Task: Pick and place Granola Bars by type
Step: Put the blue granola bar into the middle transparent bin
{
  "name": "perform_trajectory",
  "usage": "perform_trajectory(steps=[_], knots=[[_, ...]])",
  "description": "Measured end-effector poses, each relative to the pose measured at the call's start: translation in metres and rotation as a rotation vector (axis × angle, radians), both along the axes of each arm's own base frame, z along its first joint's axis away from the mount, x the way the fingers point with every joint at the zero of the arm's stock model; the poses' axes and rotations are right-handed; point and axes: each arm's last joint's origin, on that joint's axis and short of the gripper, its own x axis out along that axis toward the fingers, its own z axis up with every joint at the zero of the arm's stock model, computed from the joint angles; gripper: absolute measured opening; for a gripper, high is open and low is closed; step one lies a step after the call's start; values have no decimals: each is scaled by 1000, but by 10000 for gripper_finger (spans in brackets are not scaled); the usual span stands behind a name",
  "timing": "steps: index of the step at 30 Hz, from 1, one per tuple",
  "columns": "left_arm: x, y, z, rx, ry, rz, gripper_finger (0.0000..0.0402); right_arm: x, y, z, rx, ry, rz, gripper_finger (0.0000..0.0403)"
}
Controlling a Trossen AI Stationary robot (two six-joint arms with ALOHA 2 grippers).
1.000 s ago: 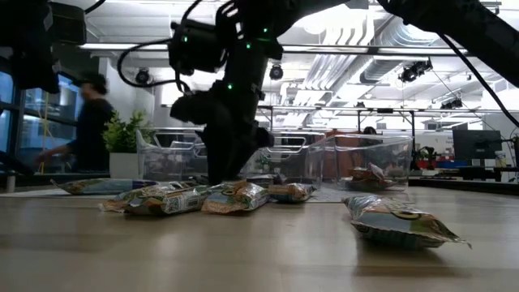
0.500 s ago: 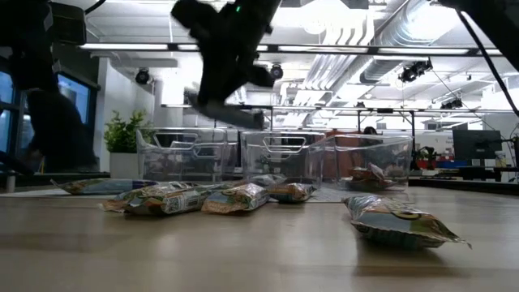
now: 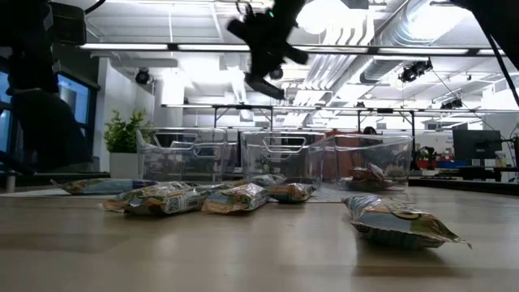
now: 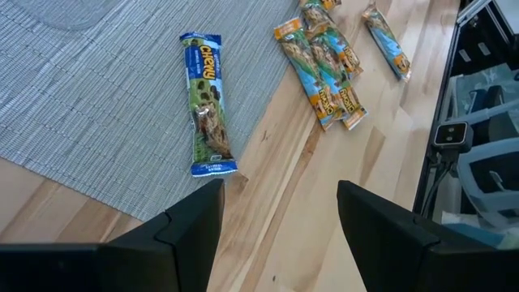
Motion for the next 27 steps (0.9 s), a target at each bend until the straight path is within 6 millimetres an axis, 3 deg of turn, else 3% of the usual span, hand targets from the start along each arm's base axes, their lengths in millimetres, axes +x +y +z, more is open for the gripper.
perform_trajectory(steps=[5,10,18,27], knots=[[0,0,0,0,0,0,231,-11,-33,-18,53,111,-65,50],[0,0,0,0,1,0,231,-13,-49,-31,121,141,-47,50],[0,0,0,0,0,1,231,-8,-55,-57,196,238,45,59],[0,0,0,0,1,1,231,-7,-57,-61,205,257,101,139]])
